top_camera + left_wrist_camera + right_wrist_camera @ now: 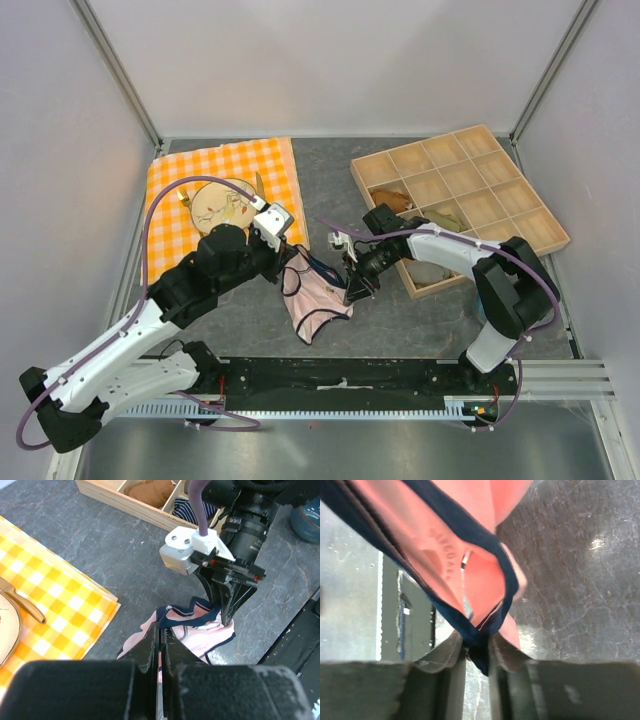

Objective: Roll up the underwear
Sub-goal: Flatten out the underwear at the center of the board.

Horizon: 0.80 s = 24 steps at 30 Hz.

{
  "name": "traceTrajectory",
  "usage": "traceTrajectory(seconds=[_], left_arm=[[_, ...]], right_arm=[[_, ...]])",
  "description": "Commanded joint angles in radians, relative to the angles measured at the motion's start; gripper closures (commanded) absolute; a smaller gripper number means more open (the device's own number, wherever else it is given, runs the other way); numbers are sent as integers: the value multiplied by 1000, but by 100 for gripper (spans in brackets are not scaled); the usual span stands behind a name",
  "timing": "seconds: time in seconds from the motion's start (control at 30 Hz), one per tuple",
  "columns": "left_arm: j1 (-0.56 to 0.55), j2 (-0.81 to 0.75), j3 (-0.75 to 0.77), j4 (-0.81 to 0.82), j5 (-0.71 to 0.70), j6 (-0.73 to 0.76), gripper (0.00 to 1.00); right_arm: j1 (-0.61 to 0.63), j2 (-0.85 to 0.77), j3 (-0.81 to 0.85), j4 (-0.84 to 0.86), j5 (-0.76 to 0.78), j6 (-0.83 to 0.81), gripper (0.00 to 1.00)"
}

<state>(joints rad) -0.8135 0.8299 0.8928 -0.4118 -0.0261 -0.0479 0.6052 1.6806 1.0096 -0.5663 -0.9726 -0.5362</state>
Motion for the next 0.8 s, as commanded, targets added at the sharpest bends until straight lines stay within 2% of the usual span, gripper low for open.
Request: traceTrajectory(seconds=[0.0,0.03,0.2,0.33,0.43,0.5,0.6,0.67,0.77], left_arm=[[8,-23,55,-8,-14,-21,98],[10,-28,51,-13,-12,-23,98],[10,-51,40,-61,-27,-58,98],[11,-81,78,-175,-122,-113,98],[10,-130,84,-216,-156,-168,98],[11,-169,74,-240,-153,-211,98],[10,-218,64,-266,-92,-273,98],[10,-238,61,-292,-5,-312,98],[10,-262,80,-356,124,-354,98]], right_arm=[[7,-25,61,-95,-60,-106,83],[5,-35,67,-104,-45,-107,100],[5,-146,106,-107,171,-94,100],[7,-271,141,-135,472,-157,100],[5,-355,196,-197,546,-202,100],[7,-381,256,-269,502,-270,100],[65,-378,317,-571,333,-433,100],[123,-403,304,-635,287,-465,100],[238,-459,279,-658,278,-426,100]])
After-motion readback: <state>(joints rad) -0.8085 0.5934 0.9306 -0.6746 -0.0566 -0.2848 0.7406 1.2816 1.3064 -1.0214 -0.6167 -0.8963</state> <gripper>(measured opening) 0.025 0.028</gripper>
